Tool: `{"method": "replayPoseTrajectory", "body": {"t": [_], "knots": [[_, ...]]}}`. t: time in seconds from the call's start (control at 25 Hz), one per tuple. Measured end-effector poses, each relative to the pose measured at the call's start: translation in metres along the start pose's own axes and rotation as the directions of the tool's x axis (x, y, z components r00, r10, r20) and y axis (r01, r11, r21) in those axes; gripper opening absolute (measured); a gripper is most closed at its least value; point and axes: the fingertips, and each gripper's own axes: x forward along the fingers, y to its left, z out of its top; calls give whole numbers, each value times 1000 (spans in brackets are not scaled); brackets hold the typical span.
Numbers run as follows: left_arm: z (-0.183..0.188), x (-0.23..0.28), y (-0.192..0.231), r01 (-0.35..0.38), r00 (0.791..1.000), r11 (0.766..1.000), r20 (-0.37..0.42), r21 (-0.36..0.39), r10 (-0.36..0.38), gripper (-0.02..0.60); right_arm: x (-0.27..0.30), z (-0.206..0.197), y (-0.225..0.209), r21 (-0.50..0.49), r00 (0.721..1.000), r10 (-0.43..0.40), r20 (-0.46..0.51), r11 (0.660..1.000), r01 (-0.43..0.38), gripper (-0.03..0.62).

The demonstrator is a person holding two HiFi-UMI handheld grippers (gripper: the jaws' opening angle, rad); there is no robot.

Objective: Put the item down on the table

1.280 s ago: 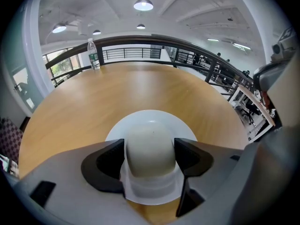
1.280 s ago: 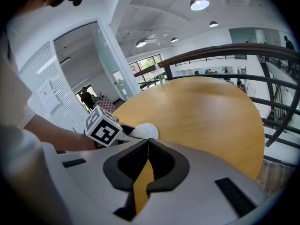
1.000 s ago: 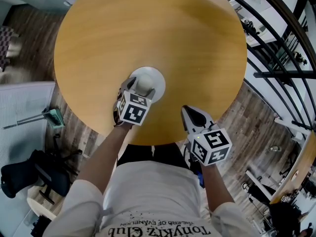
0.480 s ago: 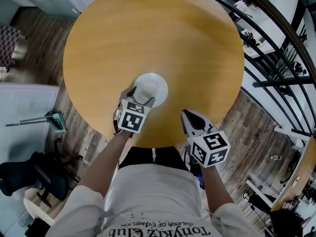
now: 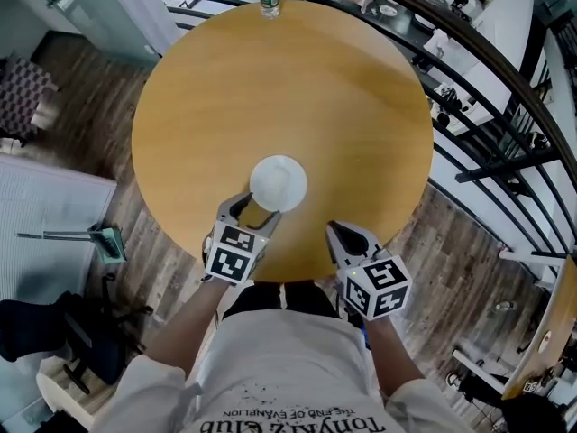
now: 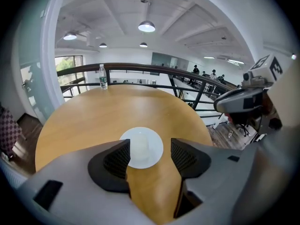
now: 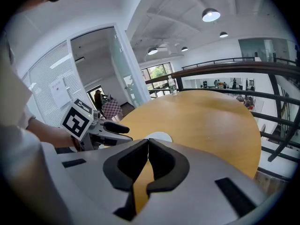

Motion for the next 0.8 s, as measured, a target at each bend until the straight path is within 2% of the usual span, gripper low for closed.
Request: {"method": "replayPoseTrajectory", "body": {"t": [0.24, 0.56, 0.8], "knots": [[-4, -47, -21, 54, 998, 998, 43, -39, -52, 222, -17, -2, 22, -7, 1000, 16, 9, 1000, -16, 26], [1, -90, -37, 10, 993, 1000, 121, -27, -6, 82, -31, 5, 26, -31, 999, 11, 35, 999, -10, 26], [3, -100, -44, 16, 991, 1000, 136, -25, -12, 32, -30, 14, 32, -48, 998, 23, 54, 999, -21, 26]]}}
